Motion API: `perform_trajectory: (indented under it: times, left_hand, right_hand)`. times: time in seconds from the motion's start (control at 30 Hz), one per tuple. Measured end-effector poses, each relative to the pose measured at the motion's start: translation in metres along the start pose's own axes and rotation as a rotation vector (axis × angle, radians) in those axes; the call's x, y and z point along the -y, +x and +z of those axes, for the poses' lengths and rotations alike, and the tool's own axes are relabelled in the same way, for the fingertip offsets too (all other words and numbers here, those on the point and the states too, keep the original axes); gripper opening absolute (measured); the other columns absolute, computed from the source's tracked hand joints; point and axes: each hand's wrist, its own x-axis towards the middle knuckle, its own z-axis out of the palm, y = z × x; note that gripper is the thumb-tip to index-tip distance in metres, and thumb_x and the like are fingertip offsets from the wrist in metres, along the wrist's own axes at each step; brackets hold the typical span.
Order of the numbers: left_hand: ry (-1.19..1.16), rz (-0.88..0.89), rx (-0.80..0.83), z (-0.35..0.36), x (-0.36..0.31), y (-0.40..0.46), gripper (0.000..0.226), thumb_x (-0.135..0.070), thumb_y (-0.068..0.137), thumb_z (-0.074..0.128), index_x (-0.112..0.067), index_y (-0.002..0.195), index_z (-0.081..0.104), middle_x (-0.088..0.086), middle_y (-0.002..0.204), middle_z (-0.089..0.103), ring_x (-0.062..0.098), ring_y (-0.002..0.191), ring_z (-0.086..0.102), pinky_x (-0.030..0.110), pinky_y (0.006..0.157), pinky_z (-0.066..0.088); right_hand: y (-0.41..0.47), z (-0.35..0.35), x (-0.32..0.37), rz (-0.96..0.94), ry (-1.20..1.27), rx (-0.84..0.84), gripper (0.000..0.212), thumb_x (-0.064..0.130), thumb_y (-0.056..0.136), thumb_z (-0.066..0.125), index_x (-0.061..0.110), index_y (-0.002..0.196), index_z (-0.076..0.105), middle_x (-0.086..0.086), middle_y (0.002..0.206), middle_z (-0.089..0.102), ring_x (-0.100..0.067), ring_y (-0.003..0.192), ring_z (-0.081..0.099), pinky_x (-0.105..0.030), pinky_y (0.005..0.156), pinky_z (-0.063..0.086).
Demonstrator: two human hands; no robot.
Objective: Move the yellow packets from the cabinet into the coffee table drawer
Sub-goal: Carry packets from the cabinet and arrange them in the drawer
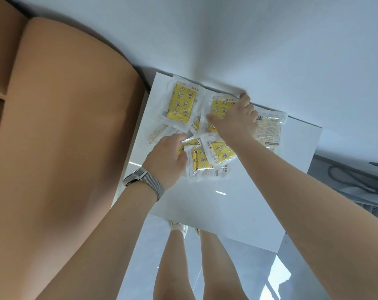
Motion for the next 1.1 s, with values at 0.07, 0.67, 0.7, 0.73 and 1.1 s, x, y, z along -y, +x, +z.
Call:
perform_trajectory:
  times: [0.07,0.67,0.7,0.73,1.1]
  left_hand:
    - [-0.006,0.002,0.011,0.001,-0.002,0.0,0.044,-0.016,0.097,0.049,-0.019,0.141,0.045,0.004,0.135,0.053,0.021,0.117,0.057,0.038,0.1,0.047]
    - [-1.089,-0.212,0.075,-0.009,-0.041,0.005,0.024,-0.033,0.086,0.065,-0.021,0.107,0.066,0.002,0.103,0.075,0.02,0.098,0.071,0.039,0.087,0.057]
    - [-1.155,-0.219,0.089,-0.01,-0.042,0.004,0.02,-0.026,0.086,0.065,-0.019,0.105,0.067,0.002,0.1,0.075,0.019,0.094,0.072,0.036,0.08,0.059]
    - [-1.189,-0.22,0.099,-0.01,-0.042,0.004,0.018,-0.021,0.087,0.066,-0.017,0.105,0.067,0.003,0.098,0.076,0.019,0.091,0.072,0.034,0.076,0.06]
    - [-1.236,-0.227,0.037,-0.013,-0.042,0.001,0.03,-0.016,0.087,0.067,-0.011,0.117,0.065,0.008,0.108,0.074,0.024,0.099,0.071,0.043,0.082,0.059]
  right_hand:
    - [0.003,-0.002,0.003,0.006,0.008,0.0,0.098,0.051,0.075,0.077,0.004,0.142,0.023,-0.012,0.142,0.042,-0.032,0.134,0.036,-0.047,0.106,0.036]
    - [-0.076,-0.064,-0.014,-0.028,1.028,0.545,0.017,0.016,0.09,0.068,0.016,0.107,0.071,0.0,0.102,0.076,-0.02,0.096,0.072,-0.045,0.093,0.055]
    - [-0.079,-0.064,-0.015,-0.028,1.023,0.56,0.017,0.017,0.09,0.068,0.017,0.107,0.071,0.0,0.103,0.075,-0.02,0.097,0.072,-0.046,0.094,0.054]
    - [-0.08,-0.065,-0.016,-0.026,1.008,0.56,0.017,0.019,0.09,0.068,0.018,0.106,0.071,-0.001,0.103,0.075,-0.022,0.098,0.072,-0.049,0.095,0.053]
    - [-0.035,-0.026,-0.062,-0.284,0.282,0.177,0.033,0.018,0.085,0.065,0.026,0.117,0.063,0.005,0.113,0.065,-0.017,0.107,0.058,-0.029,0.092,0.045]
